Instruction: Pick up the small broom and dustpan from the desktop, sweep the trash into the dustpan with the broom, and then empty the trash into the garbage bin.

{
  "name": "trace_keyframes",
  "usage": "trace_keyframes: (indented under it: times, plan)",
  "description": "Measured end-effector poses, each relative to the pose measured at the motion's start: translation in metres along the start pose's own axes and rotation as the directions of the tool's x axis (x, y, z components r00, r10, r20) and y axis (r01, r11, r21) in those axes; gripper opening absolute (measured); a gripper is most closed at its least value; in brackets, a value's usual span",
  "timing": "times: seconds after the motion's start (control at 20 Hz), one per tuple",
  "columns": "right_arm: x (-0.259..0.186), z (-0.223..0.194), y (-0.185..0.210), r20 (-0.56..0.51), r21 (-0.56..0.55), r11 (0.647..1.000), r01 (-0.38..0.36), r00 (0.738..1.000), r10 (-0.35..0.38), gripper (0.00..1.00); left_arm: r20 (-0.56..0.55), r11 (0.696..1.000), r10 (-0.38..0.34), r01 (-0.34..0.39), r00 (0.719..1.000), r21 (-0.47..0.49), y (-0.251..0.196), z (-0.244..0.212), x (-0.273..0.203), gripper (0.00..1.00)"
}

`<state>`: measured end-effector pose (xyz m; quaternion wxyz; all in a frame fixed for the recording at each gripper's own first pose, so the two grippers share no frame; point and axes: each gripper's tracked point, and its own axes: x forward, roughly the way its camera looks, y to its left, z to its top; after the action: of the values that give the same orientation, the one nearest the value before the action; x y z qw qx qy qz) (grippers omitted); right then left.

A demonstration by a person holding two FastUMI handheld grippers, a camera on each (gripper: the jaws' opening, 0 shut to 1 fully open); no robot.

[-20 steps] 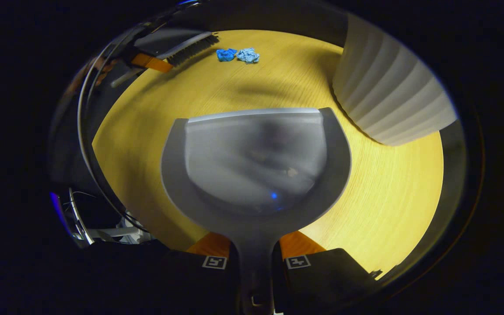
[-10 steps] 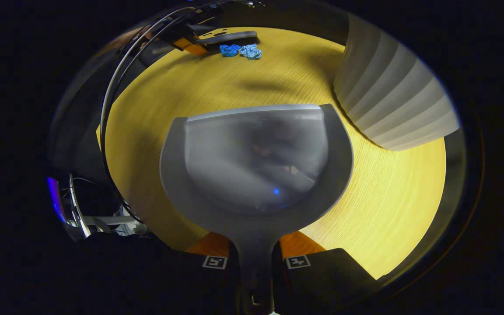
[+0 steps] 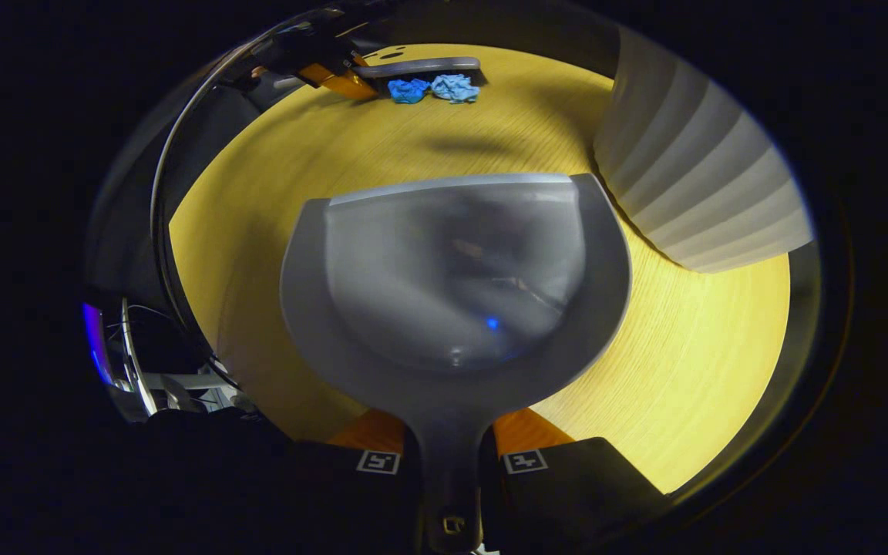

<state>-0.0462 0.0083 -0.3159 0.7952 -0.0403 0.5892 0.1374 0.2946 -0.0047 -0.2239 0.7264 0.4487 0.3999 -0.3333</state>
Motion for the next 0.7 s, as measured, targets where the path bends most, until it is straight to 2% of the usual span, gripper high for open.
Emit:
trace_keyframes:
  times: [0.15,0.2,0.3,0.35,0.4,0.5,0.6,0.7]
  plan:
    - [0.005,-0.001,-0.005,-0.001,0.003,1.000,-0.007,1.000,0.007,0.34,0.032,0.996,-0.060,0.058,0.998,0.071,-0.022,0.002,-0.002,0.24]
    - [0.005,-0.001,-0.006,0.000,0.001,1.000,-0.007,1.000,0.007,0.34,0.029,0.992,-0.084,0.081,0.996,0.098,-0.033,0.002,-0.001,0.27]
    - [0.003,-0.002,-0.003,0.002,-0.002,1.000,-0.008,1.000,0.008,0.34,0.024,0.985,-0.103,0.098,0.994,0.140,-0.051,0.007,-0.004,0.24]
    - [0.003,-0.001,-0.003,0.002,-0.001,1.000,-0.010,1.000,0.010,0.34,0.025,0.983,-0.118,0.113,0.993,0.141,-0.063,0.010,-0.007,0.20]
    - [0.003,0.000,-0.003,0.003,0.001,1.000,-0.012,1.000,0.012,0.34,0.028,0.982,-0.140,0.135,0.990,0.132,-0.075,0.013,-0.009,0.24]
    - [0.003,-0.001,-0.004,0.006,0.003,1.000,-0.012,1.000,0.012,0.34,0.017,0.975,-0.195,0.191,0.981,0.114,-0.098,0.011,-0.015,0.24]
    - [0.003,-0.001,-0.004,0.013,0.003,1.000,-0.011,1.000,0.011,0.34,0.006,0.972,-0.220,0.218,0.976,0.092,-0.116,0.012,-0.020,0.24]
    - [0.002,-0.001,-0.003,0.022,0.001,1.000,-0.015,1.000,0.015,0.34,-0.011,0.965,-0.259,0.259,0.966,0.040,-0.136,0.011,-0.027,0.24]
